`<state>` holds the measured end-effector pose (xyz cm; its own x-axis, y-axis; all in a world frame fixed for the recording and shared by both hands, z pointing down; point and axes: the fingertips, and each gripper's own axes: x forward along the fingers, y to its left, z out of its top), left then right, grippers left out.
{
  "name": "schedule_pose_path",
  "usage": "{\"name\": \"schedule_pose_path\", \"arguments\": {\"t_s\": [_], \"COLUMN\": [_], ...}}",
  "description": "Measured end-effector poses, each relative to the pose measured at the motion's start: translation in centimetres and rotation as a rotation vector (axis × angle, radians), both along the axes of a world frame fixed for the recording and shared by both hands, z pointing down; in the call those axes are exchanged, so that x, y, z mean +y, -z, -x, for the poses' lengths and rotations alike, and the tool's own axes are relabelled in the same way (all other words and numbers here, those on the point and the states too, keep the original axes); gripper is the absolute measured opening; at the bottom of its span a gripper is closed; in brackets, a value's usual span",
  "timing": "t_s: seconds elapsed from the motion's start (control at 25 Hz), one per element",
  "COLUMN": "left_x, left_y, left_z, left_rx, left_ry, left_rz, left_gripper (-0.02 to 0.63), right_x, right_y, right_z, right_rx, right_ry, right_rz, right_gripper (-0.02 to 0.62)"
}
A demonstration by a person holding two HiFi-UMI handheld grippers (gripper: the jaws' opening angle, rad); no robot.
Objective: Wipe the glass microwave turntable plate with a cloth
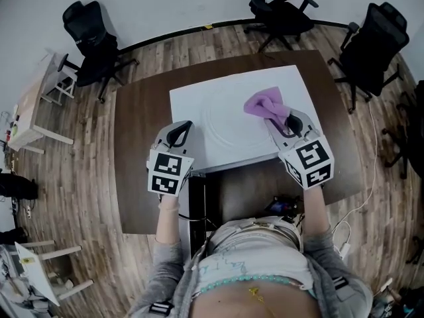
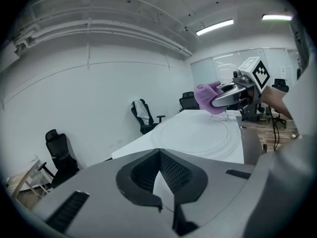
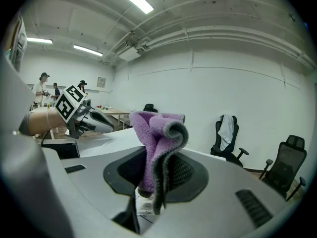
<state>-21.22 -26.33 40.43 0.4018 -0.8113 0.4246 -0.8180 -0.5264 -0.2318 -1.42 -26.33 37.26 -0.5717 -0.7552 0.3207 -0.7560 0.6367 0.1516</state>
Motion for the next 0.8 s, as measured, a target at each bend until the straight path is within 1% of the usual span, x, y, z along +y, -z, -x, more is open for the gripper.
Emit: {"name": "schedule_pose_path", "arguments": {"t_s": [0.08, 0.24, 0.32, 0.4, 0.56, 0.68, 0.8], "left_x": [-0.3, -0.7, -0.7, -0.7, -0.7, -0.6, -0.7], "left_y": [-0.5, -1.8, -2.5, -3.0, -3.1, -2.4, -1.9], "left_z": [-0.1, -0.8, -0.9, -1.0, -0.9, -1.3, -1.9], "left_rx": [-0.031, -0.153, -0.213, -0.256, -0.254, -0.254, -0.264], "left_ry": [-0.01, -0.053, -0.068, -0.08, -0.104, -0.126, -0.156], "left_rz": [0.007, 0.041, 0.046, 0.046, 0.04, -0.003, -0.029], "left_gripper": [0.005, 0.005, 0.005, 0.005, 0.005, 0.005, 0.005], "right_x": [-0.4, -1.2, -1.6, -1.9, -2.7, -3.1, -3.2], "right_y": [-0.2, -0.3, -0.1, -0.1, -0.6, -1.0, -1.2], "right_z": [0.2, 0.5, 0.7, 1.1, 1.5, 1.7, 1.8], "right_rx": [0.025, 0.091, 0.106, 0.112, 0.165, 0.214, 0.229], "right_ry": [-0.003, -0.002, 0.004, 0.015, 0.028, 0.038, 0.053], "right_rz": [-0.003, -0.016, -0.02, -0.01, 0.004, 0.005, 0.009], "right_gripper": [0.104, 0.104, 0.104, 0.104, 0.104, 0.104, 0.104]}}
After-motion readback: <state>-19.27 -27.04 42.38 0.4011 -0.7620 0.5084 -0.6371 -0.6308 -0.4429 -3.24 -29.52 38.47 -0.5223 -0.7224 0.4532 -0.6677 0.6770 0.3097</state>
